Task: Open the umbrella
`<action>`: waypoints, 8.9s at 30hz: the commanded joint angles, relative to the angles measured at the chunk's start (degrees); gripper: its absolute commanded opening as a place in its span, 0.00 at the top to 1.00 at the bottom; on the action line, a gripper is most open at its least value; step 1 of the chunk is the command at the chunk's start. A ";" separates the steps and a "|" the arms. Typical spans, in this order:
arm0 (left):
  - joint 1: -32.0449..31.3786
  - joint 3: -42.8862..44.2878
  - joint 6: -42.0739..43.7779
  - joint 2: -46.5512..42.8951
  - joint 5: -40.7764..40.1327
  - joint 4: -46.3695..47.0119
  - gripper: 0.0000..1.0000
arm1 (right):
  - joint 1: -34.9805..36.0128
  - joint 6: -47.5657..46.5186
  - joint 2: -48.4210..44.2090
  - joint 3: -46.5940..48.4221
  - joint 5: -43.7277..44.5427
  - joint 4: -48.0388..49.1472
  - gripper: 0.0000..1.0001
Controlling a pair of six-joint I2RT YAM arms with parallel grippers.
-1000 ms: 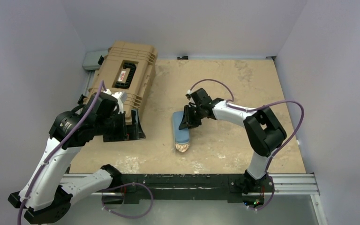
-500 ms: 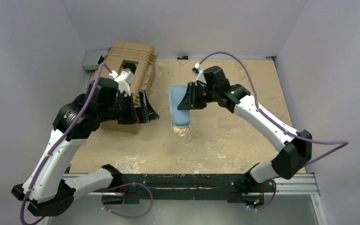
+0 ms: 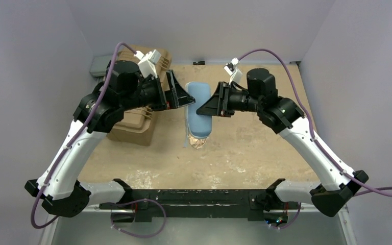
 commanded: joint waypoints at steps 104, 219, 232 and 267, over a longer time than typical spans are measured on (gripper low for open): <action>0.43 16.19 -25.80 13.98 16.64 8.61 1.00 | 7.83 -44.87 -27.24 -20.95 -1.39 23.60 0.73; -2.87 13.93 -16.68 14.36 25.61 2.85 1.00 | 8.48 -49.73 -30.18 -23.88 13.03 20.94 1.00; -2.60 18.14 -19.19 16.09 22.18 3.40 1.00 | 8.50 -49.36 -33.02 -25.78 4.31 19.85 0.48; -2.83 20.00 -19.44 19.03 21.18 4.42 1.00 | 9.42 -46.13 -27.30 -19.96 1.27 27.64 0.72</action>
